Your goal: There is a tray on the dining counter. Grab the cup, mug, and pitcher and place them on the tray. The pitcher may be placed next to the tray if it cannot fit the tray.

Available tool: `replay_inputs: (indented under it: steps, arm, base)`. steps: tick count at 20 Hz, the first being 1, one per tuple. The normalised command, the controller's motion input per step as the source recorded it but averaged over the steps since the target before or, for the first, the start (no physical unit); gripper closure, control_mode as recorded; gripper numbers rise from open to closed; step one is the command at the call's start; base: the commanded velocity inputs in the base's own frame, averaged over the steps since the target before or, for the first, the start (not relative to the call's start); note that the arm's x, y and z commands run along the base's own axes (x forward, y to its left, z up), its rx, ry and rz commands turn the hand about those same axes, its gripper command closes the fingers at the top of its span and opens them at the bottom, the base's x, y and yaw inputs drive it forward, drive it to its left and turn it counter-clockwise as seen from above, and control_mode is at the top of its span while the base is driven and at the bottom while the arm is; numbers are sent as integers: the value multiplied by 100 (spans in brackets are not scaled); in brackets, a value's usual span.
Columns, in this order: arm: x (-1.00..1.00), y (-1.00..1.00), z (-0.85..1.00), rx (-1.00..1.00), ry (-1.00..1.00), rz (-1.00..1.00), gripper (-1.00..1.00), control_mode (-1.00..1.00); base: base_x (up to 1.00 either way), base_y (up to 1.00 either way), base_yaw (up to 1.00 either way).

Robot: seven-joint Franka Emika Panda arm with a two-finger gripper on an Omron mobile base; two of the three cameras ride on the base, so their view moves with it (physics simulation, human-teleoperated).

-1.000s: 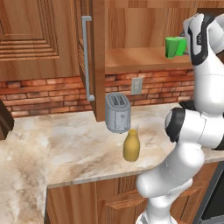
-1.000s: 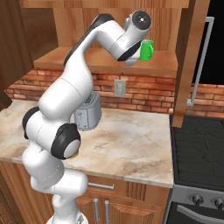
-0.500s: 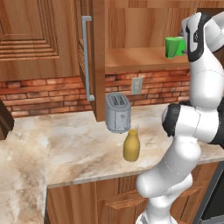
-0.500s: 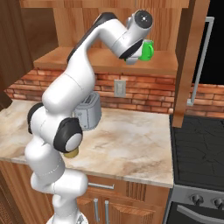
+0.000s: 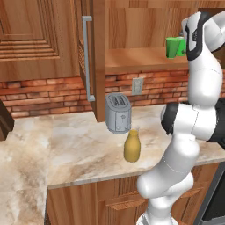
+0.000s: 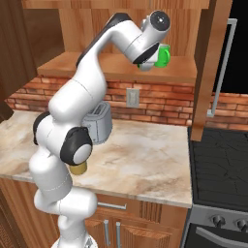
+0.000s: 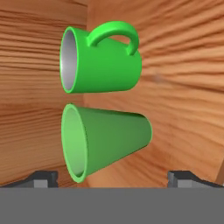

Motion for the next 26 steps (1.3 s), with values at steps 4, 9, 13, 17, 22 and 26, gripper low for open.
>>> replay_inputs:
  steps: [4,9,13,17,22,26]
  arm:
    - [3,0,-8,0,0,0,-100,-100]
    - [2,0,-11,0,0,0,-100,-100]
    - [5,0,-10,0,0,0,-100,-100]
    - [11,0,-6,0,0,0,-100,-100]
    - [14,0,-1,0,0,0,-100,-100]
    - [16,0,0,0,0,0,-100,-100]
  base:
    - [0,0,0]
    - [0,0,0]
    - [0,0,0]
    - [0,0,0]
    - [0,0,0]
    - [0,0,0]
